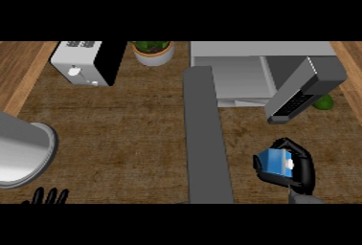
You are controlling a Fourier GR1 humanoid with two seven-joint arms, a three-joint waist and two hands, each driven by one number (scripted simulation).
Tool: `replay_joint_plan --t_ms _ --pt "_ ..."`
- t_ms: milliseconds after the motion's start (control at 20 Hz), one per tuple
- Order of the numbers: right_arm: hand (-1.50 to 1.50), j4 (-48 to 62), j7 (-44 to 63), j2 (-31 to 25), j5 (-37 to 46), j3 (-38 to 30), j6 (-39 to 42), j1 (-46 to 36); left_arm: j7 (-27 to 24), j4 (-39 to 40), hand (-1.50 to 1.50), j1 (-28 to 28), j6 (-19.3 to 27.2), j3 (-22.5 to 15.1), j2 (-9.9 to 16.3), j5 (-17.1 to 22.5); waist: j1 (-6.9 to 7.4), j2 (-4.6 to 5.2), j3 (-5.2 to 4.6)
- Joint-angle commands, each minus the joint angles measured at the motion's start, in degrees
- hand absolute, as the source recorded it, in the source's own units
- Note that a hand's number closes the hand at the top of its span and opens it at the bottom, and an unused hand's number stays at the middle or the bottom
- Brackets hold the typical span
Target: Pick up the milk, place it into the microwave and close the microwave
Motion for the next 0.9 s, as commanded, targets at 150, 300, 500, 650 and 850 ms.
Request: replay_joint_plan --t_ms 150,300,500,650,850 --pt "1.5 -21.06 10.21 3.28 -5.65 5.94 7.04 9.71 -0.13 -1.95 -1.5 2.04 2.04 -1.21 -1.54 -1.21 0.17 0.06 0.04" --pt "1.5 -22.91 10.48 4.44 -8.19 6.84 9.2 10.53 -0.32 -0.53 -1.5 2.37 1.21 -1.12 -1.35 0.0 0.56 0.23 0.08" --pt "1.5 -27.6 17.69 4.84 -6.69 9.97 1.94 7.81 0.33 1.09 -1.5 -0.9 0.37 2.61 0.3 2.58 0.76 0.32 0.08" --pt "1.5 -24.34 18.59 4.87 -1.83 12.91 -4.91 2.83 -0.16 1.7 -1.5 -0.48 0.82 1.37 -0.45 1.34 1.0 0.37 0.09" --pt "1.5 -16.02 17.96 4.89 -1.57 15.1 -11.53 -4.0 -0.3 3.69 -1.5 -2.2 0.1 3.02 0.19 2.08 1.17 0.43 0.11"
